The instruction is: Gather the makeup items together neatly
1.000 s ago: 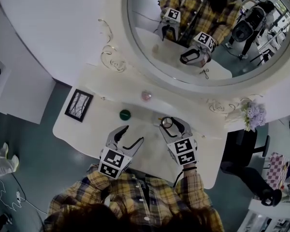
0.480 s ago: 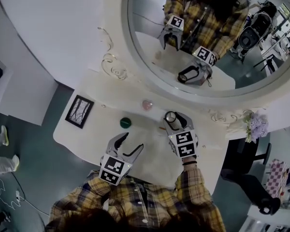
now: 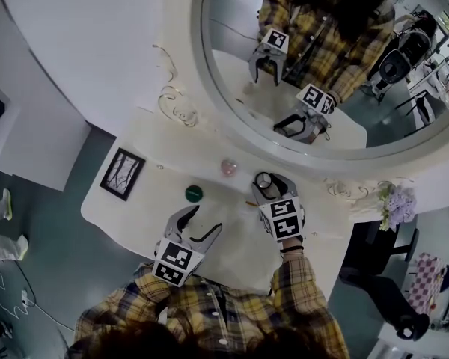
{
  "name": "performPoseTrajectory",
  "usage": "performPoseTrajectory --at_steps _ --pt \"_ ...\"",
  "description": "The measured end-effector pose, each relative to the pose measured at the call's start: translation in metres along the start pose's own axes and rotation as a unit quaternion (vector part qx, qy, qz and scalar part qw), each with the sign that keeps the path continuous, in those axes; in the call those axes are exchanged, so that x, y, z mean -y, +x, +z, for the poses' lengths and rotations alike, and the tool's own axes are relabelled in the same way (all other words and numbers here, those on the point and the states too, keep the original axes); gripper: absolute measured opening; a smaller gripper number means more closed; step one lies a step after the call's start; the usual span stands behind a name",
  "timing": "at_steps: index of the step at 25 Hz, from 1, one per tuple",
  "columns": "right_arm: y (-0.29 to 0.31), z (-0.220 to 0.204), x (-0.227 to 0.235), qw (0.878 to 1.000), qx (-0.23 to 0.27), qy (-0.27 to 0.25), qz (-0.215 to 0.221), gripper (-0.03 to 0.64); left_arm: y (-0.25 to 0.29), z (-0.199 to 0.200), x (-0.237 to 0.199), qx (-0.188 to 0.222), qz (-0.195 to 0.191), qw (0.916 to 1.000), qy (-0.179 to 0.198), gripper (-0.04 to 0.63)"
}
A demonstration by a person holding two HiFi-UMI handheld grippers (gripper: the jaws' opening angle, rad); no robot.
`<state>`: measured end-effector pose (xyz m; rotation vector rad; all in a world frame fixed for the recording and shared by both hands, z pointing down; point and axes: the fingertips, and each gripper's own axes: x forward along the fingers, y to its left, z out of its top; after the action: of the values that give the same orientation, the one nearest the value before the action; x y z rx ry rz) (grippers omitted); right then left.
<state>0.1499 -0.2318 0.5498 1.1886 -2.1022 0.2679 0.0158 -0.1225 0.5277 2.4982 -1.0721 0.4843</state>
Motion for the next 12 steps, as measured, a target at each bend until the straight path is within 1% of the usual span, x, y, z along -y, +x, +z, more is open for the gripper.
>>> performPoseTrajectory --at_steps 6,12 --pt "-0.0002 0.0001 -0.0007 1.000 0.003 0.011 0.008 0.218 -0.0001 0.0015 -0.0009 -0.002 0.000 1.0000 -0.001 0.281" --pt "0.0023 -0.0018 -0.0004 1.000 0.000 0.015 0.004 0.218 -0.0012 -0.0004 -0.0019 0.000 0.003 1.0000 0.001 0.281"
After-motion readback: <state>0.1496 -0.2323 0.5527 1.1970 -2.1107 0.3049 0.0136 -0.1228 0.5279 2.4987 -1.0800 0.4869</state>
